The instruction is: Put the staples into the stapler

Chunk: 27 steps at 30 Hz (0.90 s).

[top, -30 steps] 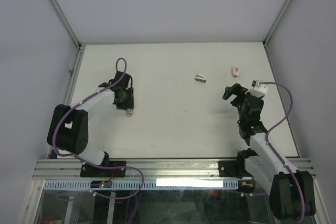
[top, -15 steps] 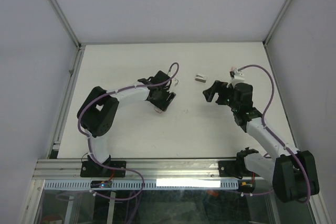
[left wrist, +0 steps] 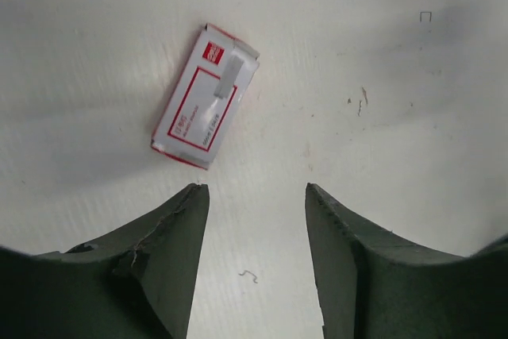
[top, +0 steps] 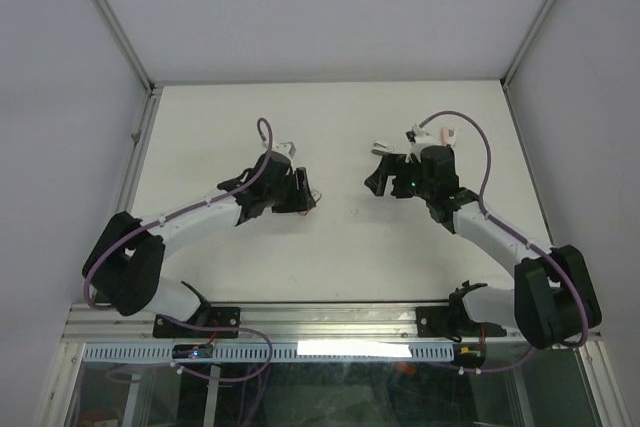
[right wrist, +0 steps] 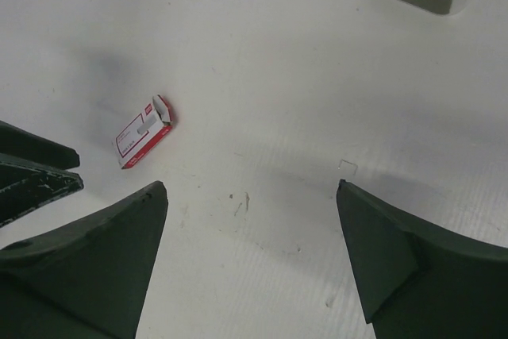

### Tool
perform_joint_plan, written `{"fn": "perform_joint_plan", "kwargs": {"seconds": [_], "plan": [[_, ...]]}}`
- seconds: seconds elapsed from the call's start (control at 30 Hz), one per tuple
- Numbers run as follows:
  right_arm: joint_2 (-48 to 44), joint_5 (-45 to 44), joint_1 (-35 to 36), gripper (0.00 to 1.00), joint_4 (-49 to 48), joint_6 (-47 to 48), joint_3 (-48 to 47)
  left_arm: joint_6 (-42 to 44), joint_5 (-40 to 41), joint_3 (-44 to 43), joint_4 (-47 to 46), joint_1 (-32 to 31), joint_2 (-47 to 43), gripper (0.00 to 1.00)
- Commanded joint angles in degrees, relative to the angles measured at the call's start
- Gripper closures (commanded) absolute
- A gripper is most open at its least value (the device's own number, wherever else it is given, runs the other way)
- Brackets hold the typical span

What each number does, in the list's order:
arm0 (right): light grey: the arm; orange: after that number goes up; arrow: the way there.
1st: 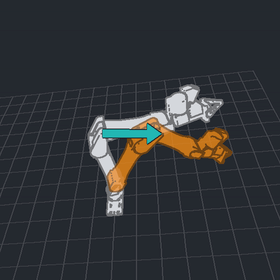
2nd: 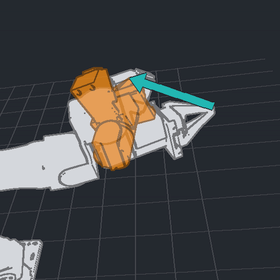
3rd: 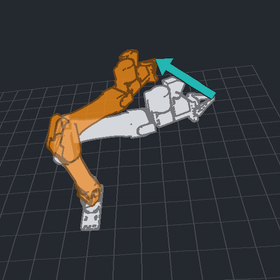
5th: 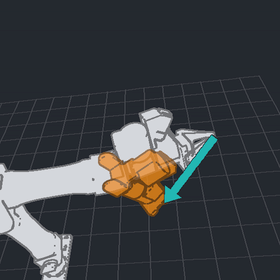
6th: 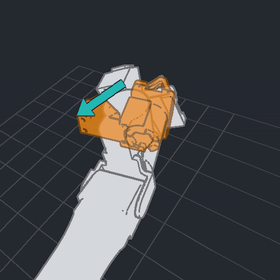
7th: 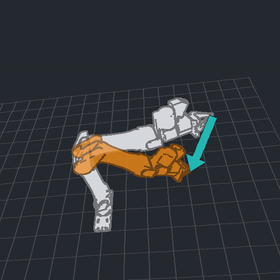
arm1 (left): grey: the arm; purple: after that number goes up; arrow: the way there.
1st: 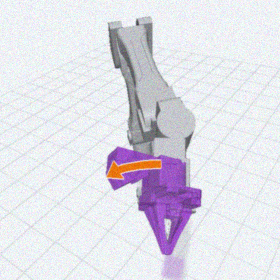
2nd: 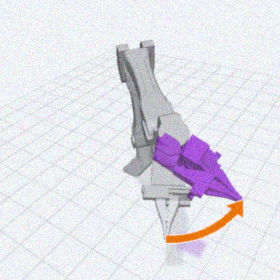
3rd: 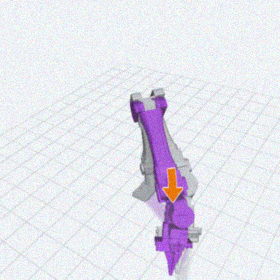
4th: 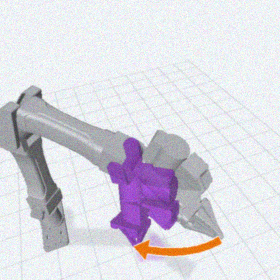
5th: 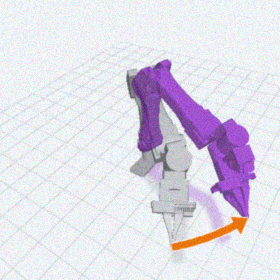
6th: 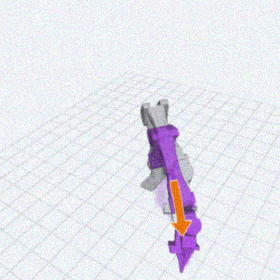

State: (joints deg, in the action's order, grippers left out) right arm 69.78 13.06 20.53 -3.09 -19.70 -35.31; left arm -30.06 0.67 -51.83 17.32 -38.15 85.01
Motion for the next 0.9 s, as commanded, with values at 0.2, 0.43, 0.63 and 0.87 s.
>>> {"fn": "perform_joint_plan", "kwargs": {"seconds": [0.2, 0.43, 0.63, 0.87], "plan": [[5.43, 6.5, 3.92, 0.19, 0.32, 2.78, -7.2, -32.83, -1.6, 20.1, -22.86, 0.33, -11.17, 0.54], [4.62, 5.25, 4.91, 0.24, 0.28, 3.69, -6.47, -37.96, 1.87, 26.24, -28.98, 2.3, -11.93, 0.61], [3.75, 4.86, 4.95, 0.26, -1.03, 3.88, -5.79, -37.66, 6.04, 26.58, -29.25, 3.7, -12.02, 0.67], [4.14, 4.83, 4.95, 0.27, -2.09, 3.79, -5.47, -37.0, 5.88, 25.64, -29.67, 4.83, -9.58, 0.7]]}}
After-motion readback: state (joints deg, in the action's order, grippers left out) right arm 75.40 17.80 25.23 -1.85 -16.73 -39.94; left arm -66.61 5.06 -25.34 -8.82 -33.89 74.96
